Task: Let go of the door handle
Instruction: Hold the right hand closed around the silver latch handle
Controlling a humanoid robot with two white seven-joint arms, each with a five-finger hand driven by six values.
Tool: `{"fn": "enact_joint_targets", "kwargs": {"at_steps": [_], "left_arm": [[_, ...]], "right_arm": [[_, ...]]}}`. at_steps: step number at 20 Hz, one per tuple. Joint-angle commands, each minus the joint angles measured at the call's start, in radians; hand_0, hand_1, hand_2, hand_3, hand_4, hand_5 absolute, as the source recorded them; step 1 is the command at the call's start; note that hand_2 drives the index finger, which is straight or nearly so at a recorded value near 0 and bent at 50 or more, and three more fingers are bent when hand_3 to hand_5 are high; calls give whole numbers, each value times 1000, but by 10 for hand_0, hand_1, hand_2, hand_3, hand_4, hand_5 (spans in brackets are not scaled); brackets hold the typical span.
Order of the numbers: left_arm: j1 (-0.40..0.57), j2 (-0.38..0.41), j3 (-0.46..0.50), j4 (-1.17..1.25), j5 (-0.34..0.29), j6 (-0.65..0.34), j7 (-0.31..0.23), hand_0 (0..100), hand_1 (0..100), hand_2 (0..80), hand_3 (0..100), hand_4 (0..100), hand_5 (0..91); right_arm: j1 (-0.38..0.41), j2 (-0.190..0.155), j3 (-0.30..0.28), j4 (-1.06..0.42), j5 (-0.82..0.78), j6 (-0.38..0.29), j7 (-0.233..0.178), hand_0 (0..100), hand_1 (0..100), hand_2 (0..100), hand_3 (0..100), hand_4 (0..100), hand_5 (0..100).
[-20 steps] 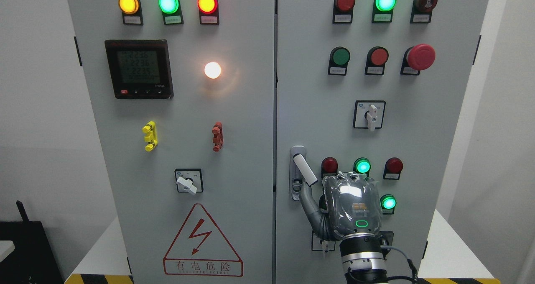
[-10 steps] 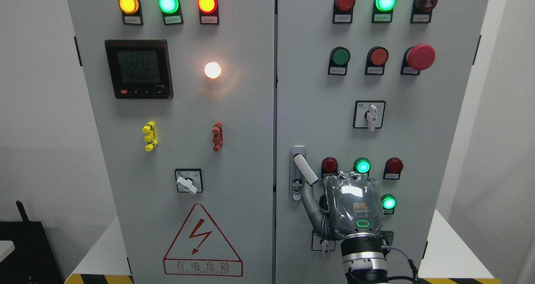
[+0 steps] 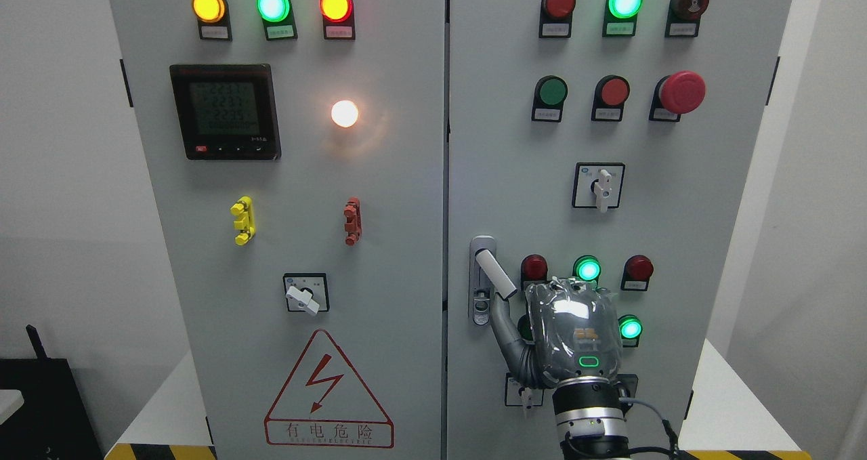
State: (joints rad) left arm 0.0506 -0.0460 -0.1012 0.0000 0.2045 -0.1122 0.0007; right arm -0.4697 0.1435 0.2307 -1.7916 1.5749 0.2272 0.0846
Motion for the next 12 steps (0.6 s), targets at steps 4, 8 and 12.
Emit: {"fn": "enact_joint_targets", "kwargs": {"at_steps": [4,8,12], "left_arm": [[0,0,0,-31,-1,0,1,120,389,0,0,0,0],[0,0,0,-31,-1,0,1,120,389,0,0,0,0],[0,0,0,-31,1,0,1,120,389,0,0,0,0]], "right_arm": [[-1,1,-1,-6,-1,0,0,647,0,1000,1000,1000,961],[-3,1,-1,-6,-1,1,0,648,0,1000,1000,1000,961],[-3,1,-1,-6,-1,1,0,650,0,1000,1000,1000,961]]}}
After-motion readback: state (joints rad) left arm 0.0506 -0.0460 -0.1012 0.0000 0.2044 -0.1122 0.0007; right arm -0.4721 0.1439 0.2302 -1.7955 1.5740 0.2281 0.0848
